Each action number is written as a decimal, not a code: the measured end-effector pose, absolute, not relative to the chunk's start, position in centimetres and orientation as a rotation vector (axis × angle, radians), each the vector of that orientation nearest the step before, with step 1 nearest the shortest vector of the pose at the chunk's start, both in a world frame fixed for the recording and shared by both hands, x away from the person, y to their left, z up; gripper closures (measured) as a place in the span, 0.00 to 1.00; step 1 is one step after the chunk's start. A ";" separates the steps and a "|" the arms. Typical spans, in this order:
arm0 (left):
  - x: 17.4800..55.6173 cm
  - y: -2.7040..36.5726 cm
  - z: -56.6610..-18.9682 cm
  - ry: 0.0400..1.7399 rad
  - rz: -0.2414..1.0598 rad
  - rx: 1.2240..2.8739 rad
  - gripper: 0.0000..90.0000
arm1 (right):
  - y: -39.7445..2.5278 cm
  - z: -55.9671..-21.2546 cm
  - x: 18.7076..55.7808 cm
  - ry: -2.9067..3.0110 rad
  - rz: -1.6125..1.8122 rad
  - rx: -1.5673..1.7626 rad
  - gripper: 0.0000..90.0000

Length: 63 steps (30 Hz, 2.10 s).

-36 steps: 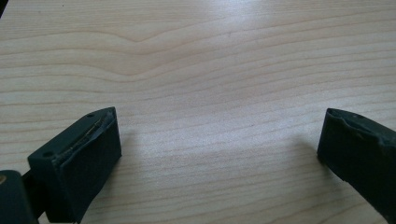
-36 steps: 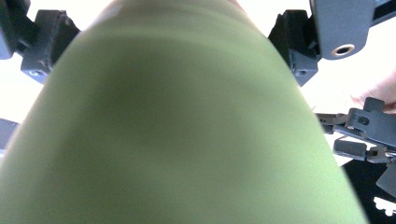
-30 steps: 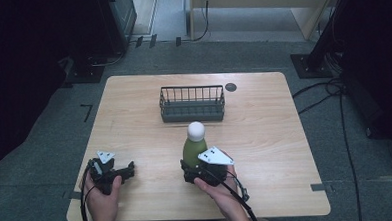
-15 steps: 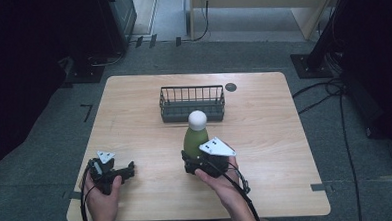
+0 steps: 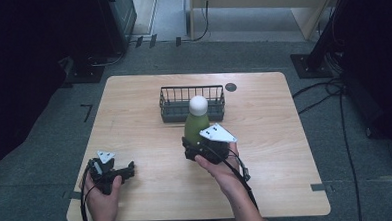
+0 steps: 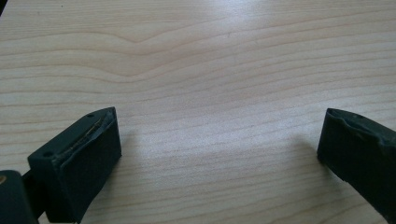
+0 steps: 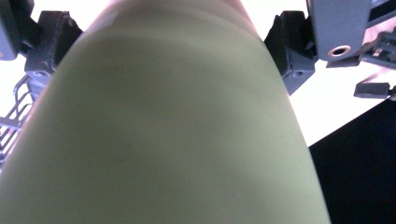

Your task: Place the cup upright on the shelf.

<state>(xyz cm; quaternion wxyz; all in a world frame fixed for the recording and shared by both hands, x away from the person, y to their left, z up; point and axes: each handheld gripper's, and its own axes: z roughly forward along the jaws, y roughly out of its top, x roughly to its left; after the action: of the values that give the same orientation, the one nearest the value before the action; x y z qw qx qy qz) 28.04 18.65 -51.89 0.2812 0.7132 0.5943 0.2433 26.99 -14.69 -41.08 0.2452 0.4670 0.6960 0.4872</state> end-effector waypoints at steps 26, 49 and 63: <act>28.0 18.7 -51.9 1.593 0.650 1.912 0.00 | -15.5 -36.6 32.9 1.810 1.289 1.252 0.22; 28.0 18.6 -51.9 1.593 0.651 1.912 0.00 | -16.5 -34.3 39.2 1.629 1.287 1.248 0.22; 28.0 18.6 -51.9 1.593 0.651 1.911 0.00 | -17.2 -36.9 42.9 1.609 1.176 1.339 0.22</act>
<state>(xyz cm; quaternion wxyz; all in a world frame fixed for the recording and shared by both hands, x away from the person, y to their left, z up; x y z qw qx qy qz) 28.04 18.64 -51.89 0.2813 0.7132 0.5943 0.2428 42.86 -17.20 -36.92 0.3621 0.5198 0.6246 0.4567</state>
